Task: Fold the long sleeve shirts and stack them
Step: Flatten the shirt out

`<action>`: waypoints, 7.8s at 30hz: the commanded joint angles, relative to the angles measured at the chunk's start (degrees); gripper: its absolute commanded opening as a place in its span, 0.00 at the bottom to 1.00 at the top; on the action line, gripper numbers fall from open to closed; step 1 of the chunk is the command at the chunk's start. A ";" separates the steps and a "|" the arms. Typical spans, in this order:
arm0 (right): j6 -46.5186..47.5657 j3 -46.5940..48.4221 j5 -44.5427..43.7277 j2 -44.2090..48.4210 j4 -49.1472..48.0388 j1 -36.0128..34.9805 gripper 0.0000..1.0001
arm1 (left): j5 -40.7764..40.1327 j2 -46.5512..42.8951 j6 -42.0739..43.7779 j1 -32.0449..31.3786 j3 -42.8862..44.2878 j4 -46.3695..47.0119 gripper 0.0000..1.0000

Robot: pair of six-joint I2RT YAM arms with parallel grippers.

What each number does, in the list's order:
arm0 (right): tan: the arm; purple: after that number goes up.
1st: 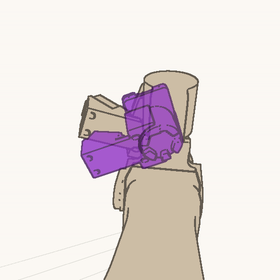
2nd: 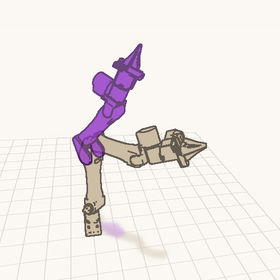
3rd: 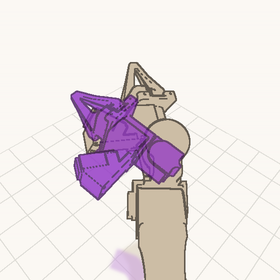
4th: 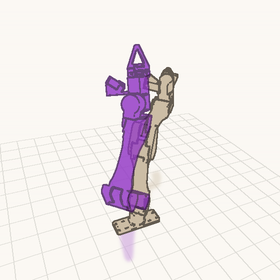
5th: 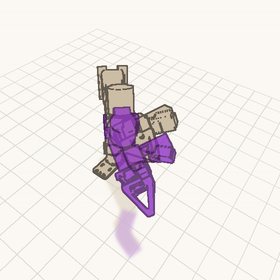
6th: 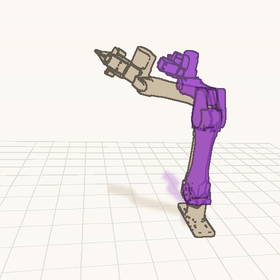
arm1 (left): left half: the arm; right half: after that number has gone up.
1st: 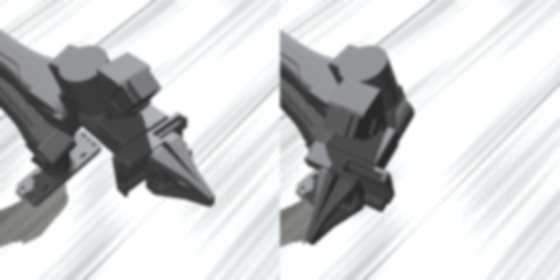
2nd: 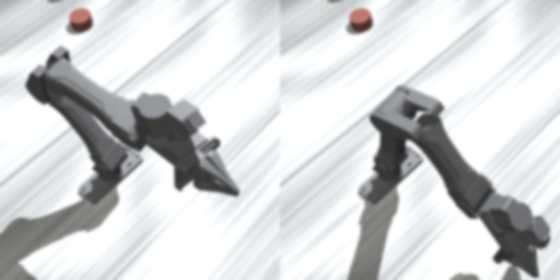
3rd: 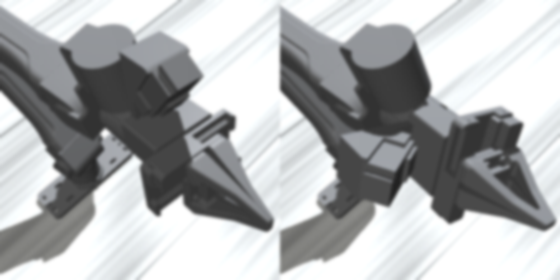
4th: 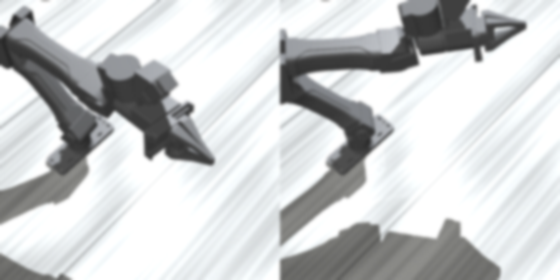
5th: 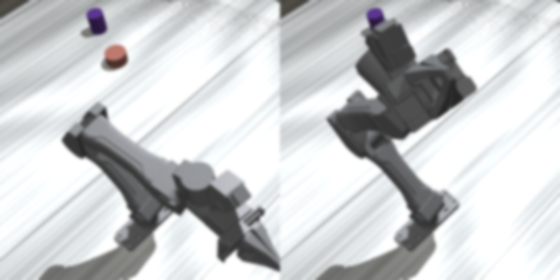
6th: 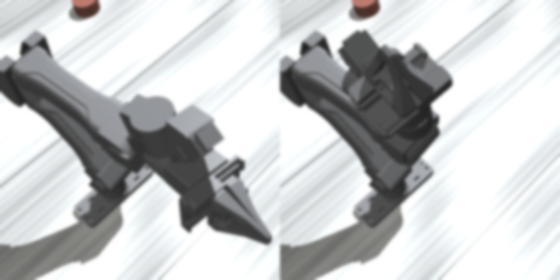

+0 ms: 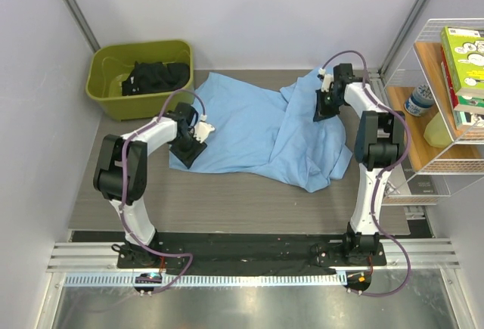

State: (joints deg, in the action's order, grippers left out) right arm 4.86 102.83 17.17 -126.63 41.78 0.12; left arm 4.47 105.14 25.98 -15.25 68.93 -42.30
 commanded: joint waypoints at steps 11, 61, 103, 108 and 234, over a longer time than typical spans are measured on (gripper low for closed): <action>16.82 -13.07 30.56 36.16 8.74 -6.26 0.01 | 24.77 -15.48 -6.99 1.89 9.47 0.98 0.57; 16.93 -54.21 -8.61 82.49 -15.50 -39.58 0.75 | 42.30 -28.39 6.61 -28.43 -10.56 5.32 0.01; 32.59 -46.05 -9.36 45.33 12.18 -19.10 0.44 | 20.16 -28.88 16.30 -17.66 -5.48 -6.05 0.55; 30.91 -47.19 -11.80 40.50 9.12 -18.93 0.43 | 11.18 -15.60 16.55 -10.78 -0.90 -2.96 0.48; -8.29 2.38 -0.65 -3.61 -9.87 -0.12 0.56 | 3.45 -28.68 -11.56 -8.22 11.67 -9.73 1.00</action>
State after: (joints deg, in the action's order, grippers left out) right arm 0.32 103.92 17.23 -129.38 37.12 0.21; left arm 10.44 78.24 17.30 -24.95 78.48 -53.47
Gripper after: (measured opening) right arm 0.564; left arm 0.996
